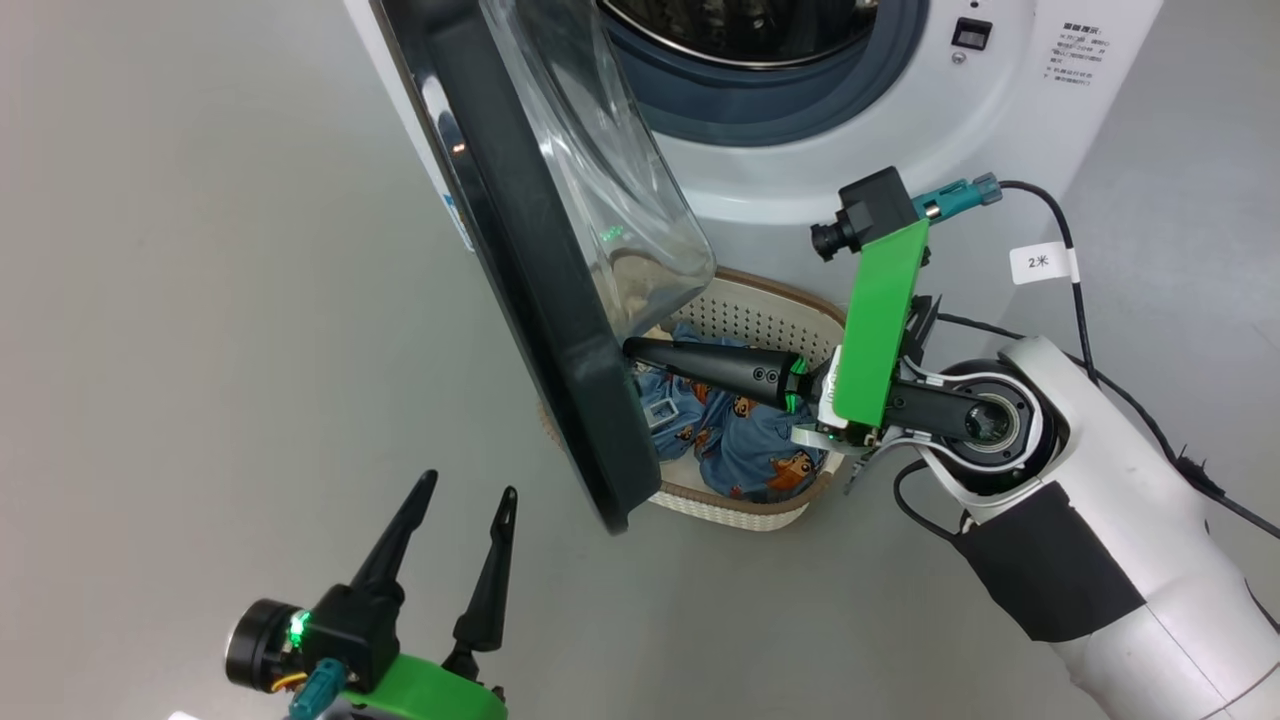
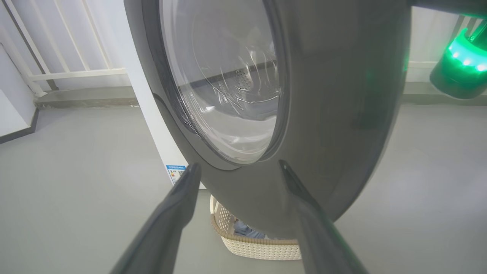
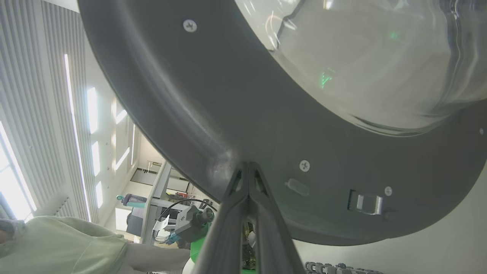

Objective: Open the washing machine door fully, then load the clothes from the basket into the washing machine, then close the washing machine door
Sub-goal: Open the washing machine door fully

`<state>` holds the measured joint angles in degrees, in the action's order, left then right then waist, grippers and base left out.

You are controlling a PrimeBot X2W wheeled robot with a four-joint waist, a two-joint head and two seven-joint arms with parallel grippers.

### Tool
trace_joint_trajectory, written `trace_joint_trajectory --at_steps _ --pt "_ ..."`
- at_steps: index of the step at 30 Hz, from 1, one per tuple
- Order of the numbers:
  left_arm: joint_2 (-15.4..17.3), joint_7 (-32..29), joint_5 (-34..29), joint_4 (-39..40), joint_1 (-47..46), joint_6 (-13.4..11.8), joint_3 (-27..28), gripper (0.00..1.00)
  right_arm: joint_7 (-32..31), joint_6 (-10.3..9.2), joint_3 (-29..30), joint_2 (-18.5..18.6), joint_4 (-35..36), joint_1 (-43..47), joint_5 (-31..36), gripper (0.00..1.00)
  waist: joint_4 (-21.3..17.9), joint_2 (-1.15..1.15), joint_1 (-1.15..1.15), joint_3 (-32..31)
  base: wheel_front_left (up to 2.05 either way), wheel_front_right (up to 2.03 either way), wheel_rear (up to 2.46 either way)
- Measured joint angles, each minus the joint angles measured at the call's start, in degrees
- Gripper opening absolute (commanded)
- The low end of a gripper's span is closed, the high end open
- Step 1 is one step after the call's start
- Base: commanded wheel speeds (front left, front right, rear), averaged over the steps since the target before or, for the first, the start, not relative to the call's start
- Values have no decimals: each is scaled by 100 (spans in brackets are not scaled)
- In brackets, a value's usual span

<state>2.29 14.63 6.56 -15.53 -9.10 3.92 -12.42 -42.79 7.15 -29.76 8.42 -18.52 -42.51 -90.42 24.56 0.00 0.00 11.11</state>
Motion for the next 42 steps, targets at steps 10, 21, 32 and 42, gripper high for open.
trace_joint_trajectory --at_steps 10,21,32,42 --pt "-1 0 191 -22 81 1 105 100 137 0 69 -27 30 153 33 5 -95 0 0 -101 0 0 0" --pt "-2 0 194 -147 131 111 453 100 583 0 242 224 218 630 126 100 -488 0 0 -286 0 0 0" --pt "10 0 147 -179 451 167 829 100 1291 0 226 554 322 1417 229 100 -958 0 0 -572 0 0 0" --pt "24 0 122 -133 716 175 1117 100 1946 0 174 896 338 2054 278 100 -1342 0 0 -776 0 0 0"
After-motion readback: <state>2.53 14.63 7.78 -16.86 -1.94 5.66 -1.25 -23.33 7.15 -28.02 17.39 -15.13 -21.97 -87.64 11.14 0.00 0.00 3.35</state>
